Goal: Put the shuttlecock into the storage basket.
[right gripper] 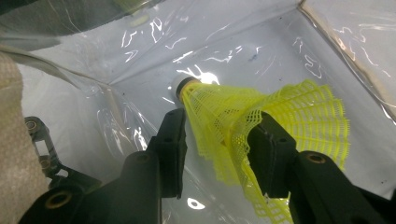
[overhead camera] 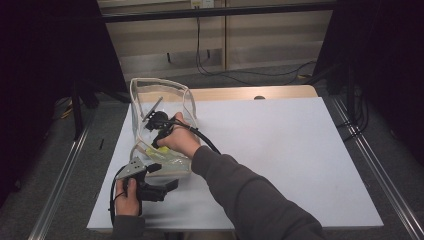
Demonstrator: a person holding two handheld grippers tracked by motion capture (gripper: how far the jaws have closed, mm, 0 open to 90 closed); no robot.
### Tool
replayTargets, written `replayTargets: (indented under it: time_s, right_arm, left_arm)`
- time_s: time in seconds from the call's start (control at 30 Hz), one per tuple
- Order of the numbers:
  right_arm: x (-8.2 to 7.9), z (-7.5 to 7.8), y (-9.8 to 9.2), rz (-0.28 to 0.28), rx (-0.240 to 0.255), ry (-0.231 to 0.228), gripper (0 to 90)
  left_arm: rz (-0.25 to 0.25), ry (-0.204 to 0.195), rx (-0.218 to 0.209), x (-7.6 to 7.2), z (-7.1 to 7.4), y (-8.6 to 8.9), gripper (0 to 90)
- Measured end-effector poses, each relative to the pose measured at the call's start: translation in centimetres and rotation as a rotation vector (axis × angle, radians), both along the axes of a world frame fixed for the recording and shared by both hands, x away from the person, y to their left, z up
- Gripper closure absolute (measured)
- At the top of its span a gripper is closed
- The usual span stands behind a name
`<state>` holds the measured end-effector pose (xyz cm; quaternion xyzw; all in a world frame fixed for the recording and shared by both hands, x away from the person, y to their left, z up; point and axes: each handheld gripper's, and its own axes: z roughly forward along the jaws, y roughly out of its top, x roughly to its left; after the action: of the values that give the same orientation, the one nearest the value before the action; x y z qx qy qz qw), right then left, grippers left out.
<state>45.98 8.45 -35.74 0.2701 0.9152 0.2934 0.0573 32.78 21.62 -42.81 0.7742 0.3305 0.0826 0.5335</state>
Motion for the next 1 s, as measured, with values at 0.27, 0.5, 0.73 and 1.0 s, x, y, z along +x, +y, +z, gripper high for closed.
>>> replayTargets:
  time_s: [0.27, 0.5, 0.73, 1.0]
  right_arm:
    - [0.02, -0.06, -0.11, 0.017, 0.017, 0.017, 76.2]
    - [0.03, -0.15, 0.09, 0.023, 0.045, 0.003, 87.9]
    - [0.16, -0.45, 0.31, 0.03, 0.071, 0.005, 87.5]
    - [-0.01, -0.51, 0.38, 0.039, 0.057, 0.014, 80.9]
  left_arm:
    - [0.0, -0.002, -0.004, -0.03, 0.03, -0.01, 3.6]
    - [0.002, -0.003, -0.002, -0.01, 0.06, 0.06, 3.5]
    - [0.004, -0.004, -0.007, 0.02, 0.01, 0.05, 3.5]
    - [0.004, -0.004, 0.0, 0.0, 0.06, 0.08, 3.4]
